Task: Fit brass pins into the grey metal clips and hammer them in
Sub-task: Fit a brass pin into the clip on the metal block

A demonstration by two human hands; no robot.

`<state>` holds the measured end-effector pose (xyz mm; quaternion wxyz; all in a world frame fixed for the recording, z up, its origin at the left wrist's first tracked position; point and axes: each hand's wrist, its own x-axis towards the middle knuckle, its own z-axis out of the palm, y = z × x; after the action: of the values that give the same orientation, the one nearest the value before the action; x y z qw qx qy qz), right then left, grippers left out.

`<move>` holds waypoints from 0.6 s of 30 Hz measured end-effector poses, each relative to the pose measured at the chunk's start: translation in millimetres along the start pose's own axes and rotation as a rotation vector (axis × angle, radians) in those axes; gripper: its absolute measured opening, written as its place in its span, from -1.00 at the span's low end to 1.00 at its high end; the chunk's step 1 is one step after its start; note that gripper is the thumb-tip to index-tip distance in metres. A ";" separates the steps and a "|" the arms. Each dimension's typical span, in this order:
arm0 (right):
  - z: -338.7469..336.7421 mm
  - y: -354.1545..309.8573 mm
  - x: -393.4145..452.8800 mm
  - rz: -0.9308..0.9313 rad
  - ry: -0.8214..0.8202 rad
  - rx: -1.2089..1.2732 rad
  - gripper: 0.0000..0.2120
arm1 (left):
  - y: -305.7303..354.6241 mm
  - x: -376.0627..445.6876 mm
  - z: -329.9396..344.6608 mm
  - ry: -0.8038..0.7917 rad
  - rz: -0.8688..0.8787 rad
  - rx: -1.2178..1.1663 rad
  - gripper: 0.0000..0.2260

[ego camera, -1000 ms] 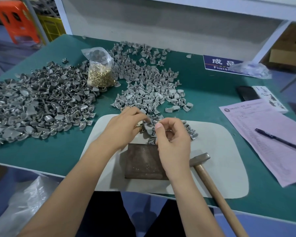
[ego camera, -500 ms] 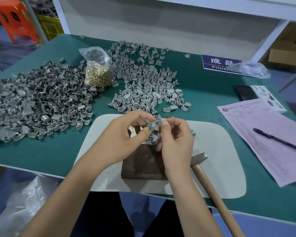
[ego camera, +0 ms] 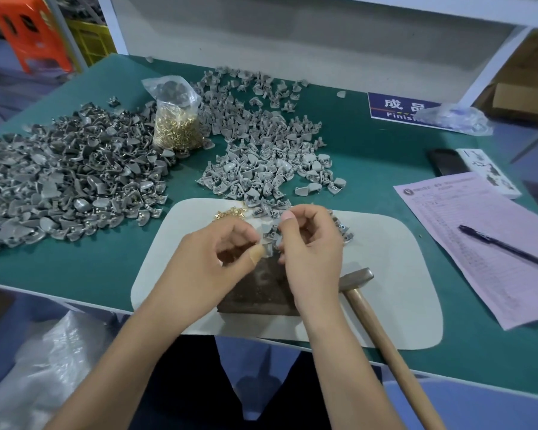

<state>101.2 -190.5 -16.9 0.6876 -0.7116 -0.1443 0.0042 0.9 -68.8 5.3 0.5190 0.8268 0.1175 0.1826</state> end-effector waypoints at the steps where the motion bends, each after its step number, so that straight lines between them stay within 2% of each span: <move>1: -0.3 -1.0 -0.7 -0.004 -0.010 -0.004 -0.98 | -2.4 -2.2 2.1 0.008 -0.006 0.029 -0.87; 4: -3.1 -5.3 -2.5 0.023 -0.022 0.033 -0.94 | -7.1 -8.4 4.1 -0.004 -0.040 0.076 -0.87; 7: -13.4 -8.9 -3.3 0.095 -0.025 0.108 -0.94 | -9.4 -13.4 0.2 -0.048 0.013 0.237 -0.90; 9: -26.1 -7.5 -7.3 -0.002 -0.100 -0.069 -0.95 | -7.9 -16.3 -3.2 -0.084 0.049 0.339 -0.92; 11: -36.3 -6.0 -15.6 -0.100 -0.243 -0.256 -0.94 | -6.5 -18.9 -4.1 -0.120 0.083 0.427 -0.89; 13: -40.9 -7.0 -22.9 -0.154 -0.350 -0.358 -0.90 | -4.4 -21.4 -2.8 -0.121 0.088 0.489 -0.87; 18: -36.3 -13.0 -27.4 -0.253 -0.443 -0.521 -0.91 | -0.6 -22.0 -1.6 -0.119 0.090 0.511 -0.85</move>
<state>79.8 -231.7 -7.4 0.4305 -0.8212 -0.3728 0.0363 -19.7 -75.6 1.4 0.2908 0.9446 0.0922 0.1208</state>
